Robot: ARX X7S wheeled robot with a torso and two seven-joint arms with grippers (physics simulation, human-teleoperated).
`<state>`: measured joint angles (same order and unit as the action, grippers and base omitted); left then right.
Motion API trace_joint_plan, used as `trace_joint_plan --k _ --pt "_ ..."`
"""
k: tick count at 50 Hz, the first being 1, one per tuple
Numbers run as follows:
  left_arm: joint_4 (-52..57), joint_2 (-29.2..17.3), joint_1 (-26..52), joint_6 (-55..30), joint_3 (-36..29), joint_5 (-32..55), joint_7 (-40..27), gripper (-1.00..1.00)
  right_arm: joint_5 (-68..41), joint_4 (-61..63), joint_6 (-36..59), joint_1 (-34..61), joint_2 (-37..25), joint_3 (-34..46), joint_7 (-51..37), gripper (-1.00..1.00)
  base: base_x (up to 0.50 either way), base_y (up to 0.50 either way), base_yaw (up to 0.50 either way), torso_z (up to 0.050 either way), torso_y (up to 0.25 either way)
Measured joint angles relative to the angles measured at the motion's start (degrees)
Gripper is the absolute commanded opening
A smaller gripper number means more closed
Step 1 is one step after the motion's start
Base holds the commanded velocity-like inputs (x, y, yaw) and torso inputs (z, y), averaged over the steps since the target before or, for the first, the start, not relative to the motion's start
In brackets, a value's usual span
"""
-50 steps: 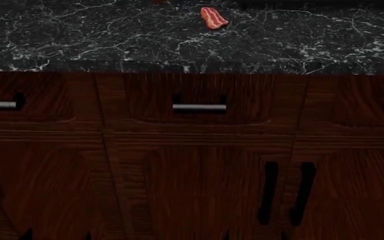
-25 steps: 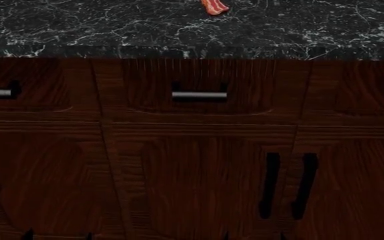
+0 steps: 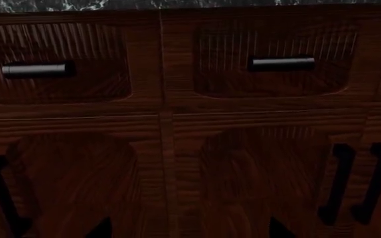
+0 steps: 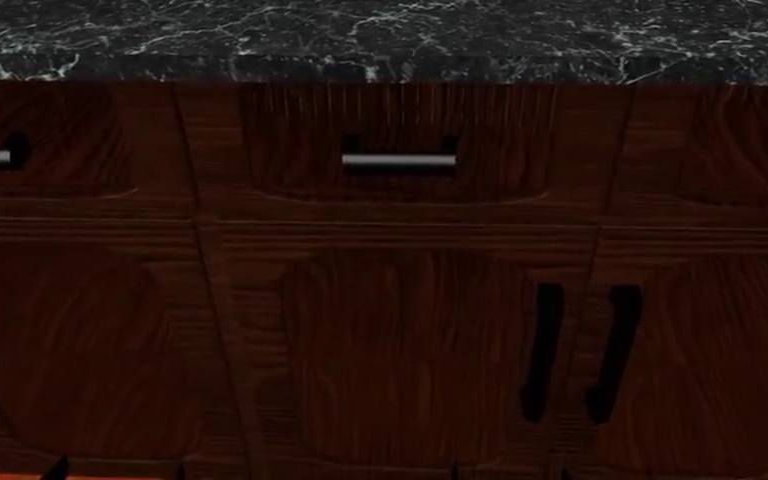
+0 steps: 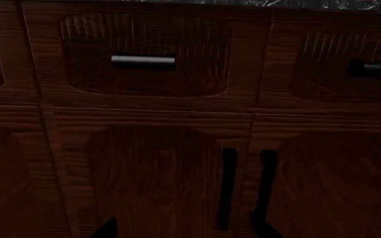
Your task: Close the oven door
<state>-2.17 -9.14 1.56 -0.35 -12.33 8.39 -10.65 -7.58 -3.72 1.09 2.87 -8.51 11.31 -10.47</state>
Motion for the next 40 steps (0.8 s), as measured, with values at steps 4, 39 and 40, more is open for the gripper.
trace_joint_plan --k 4,39,40 --pt "0.1 -0.2 0.0 -0.1 -0.3 0.2 0.1 1.00 0.0 0.6 0.1 -0.6 -0.1 0.1 -0.5 1.00 0.00 0.00 0.00 -0.050 0.000" --pt "-12.3 -0.5 6.7 -2.5 -5.0 1.0 4.3 1.00 -5.7 -3.0 9.8 0.0 -0.7 -1.3 -1.8 1.00 0.00 0.00 0.00 -0.050 0.000" --pt "-13.1 -0.4 7.1 -2.8 -5.1 1.1 4.5 1.00 -6.2 -3.4 10.4 0.2 -0.8 -1.5 -1.5 1.00 0.00 0.00 0.00 -0.050 0.000"
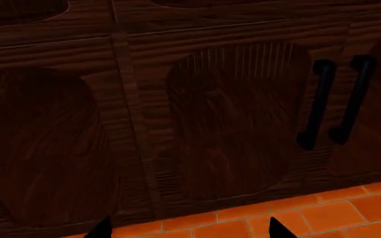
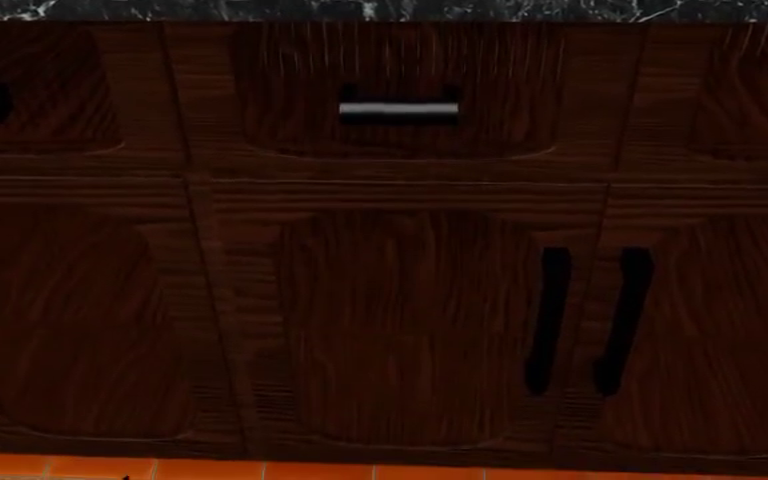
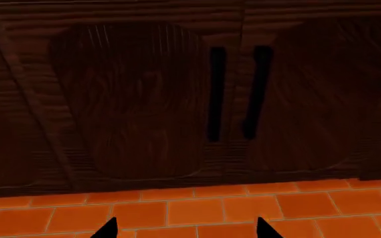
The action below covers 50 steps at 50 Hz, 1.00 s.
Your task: Close the oven door
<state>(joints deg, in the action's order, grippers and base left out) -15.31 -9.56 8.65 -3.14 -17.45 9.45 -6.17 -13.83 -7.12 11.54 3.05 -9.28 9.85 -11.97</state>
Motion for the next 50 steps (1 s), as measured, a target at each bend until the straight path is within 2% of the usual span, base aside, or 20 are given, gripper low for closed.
trace_joint_plan --k 12,19,50 --pt "-1.3 -0.9 3.3 -11.5 -1.7 1.5 1.0 1.00 -5.1 -2.7 7.3 1.4 -0.7 -0.9 2.1 1.00 0.00 0.00 0.00 -0.003 0.000" --pt "-1.6 -1.2 4.3 -15.3 -2.4 1.8 0.9 1.00 -6.3 -3.6 8.9 1.8 -1.0 -1.2 2.4 1.00 0.02 0.14 0.00 0.000 0.000" --pt "-2.8 -1.9 5.1 -16.1 -4.0 1.6 0.4 1.00 -8.0 -3.8 8.3 1.5 -1.4 -0.7 2.8 1.00 0.07 0.38 0.00 0.000 0.000"
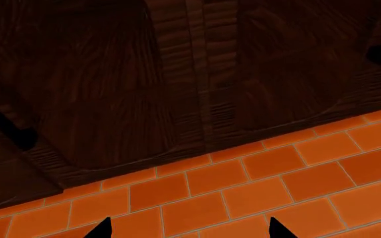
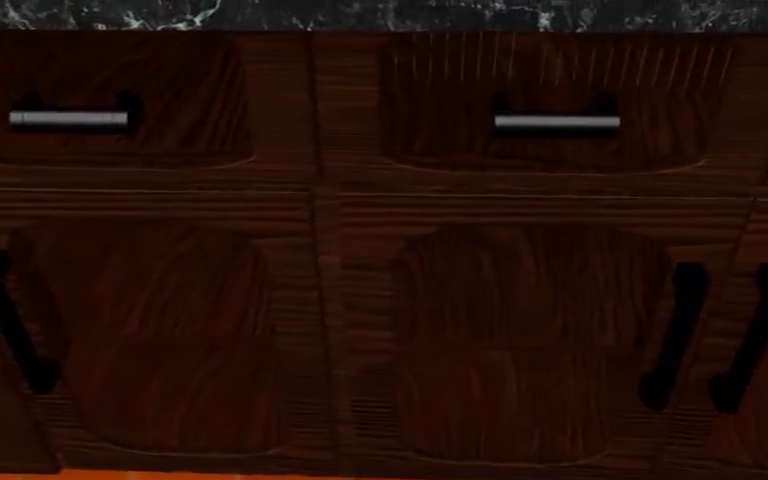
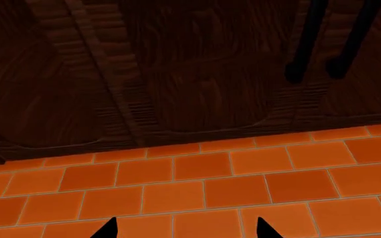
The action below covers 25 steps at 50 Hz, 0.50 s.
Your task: Close the oven door
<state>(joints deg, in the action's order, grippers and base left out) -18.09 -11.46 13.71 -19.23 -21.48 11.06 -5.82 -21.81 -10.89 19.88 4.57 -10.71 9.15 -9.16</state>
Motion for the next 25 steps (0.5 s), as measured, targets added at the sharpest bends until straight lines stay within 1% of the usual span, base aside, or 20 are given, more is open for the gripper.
trace_joint_plan --k 19,25 --pt "-0.1 -0.3 0.4 -1.2 -0.1 1.0 -0.1 1.00 -0.9 0.0 0.2 0.0 -0.4 0.5 0.2 1.00 0.07 0.37 0.00 0.000 0.000" --pt "0.2 -0.3 0.5 -1.7 -0.2 1.1 -0.4 1.00 -0.9 0.0 0.3 0.0 -0.5 0.7 0.0 1.00 0.07 0.45 0.00 0.000 0.000"
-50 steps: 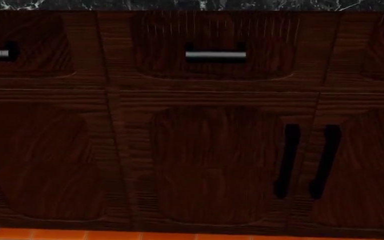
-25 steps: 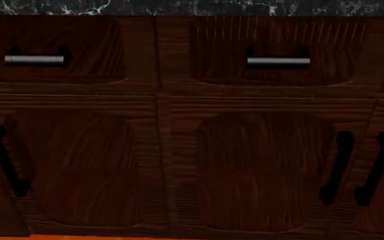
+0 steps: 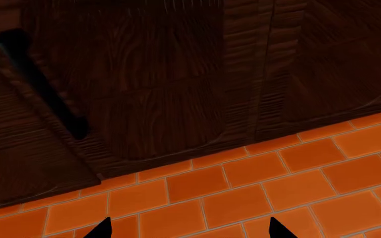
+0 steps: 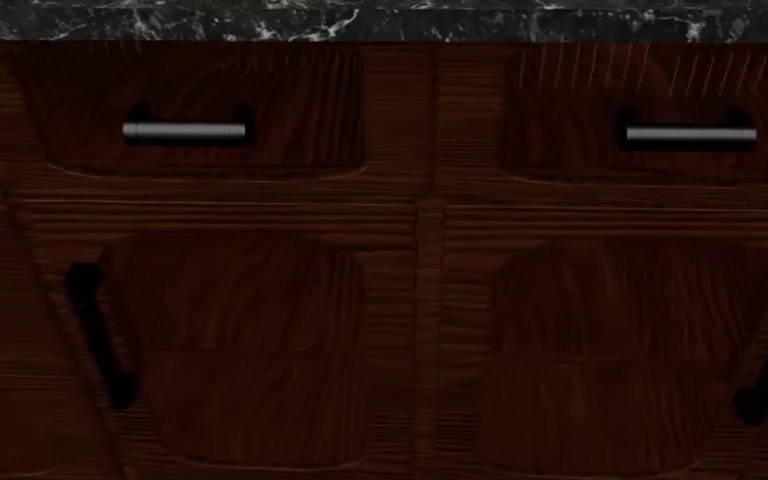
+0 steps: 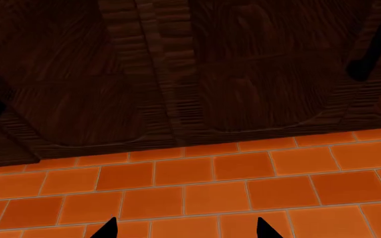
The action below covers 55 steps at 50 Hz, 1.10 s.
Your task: Close the oven door
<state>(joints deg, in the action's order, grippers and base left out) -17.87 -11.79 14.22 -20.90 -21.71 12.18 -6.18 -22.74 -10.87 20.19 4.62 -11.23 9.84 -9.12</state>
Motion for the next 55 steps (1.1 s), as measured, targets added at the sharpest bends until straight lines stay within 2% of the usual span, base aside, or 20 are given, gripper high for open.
trace_joint_plan --k 55 --pt "-0.4 -0.7 0.0 1.7 -1.5 0.6 -0.7 1.00 -1.0 -0.1 -1.4 0.0 -0.7 1.1 -0.7 1.00 0.02 0.48 0.00 0.000 0.000"
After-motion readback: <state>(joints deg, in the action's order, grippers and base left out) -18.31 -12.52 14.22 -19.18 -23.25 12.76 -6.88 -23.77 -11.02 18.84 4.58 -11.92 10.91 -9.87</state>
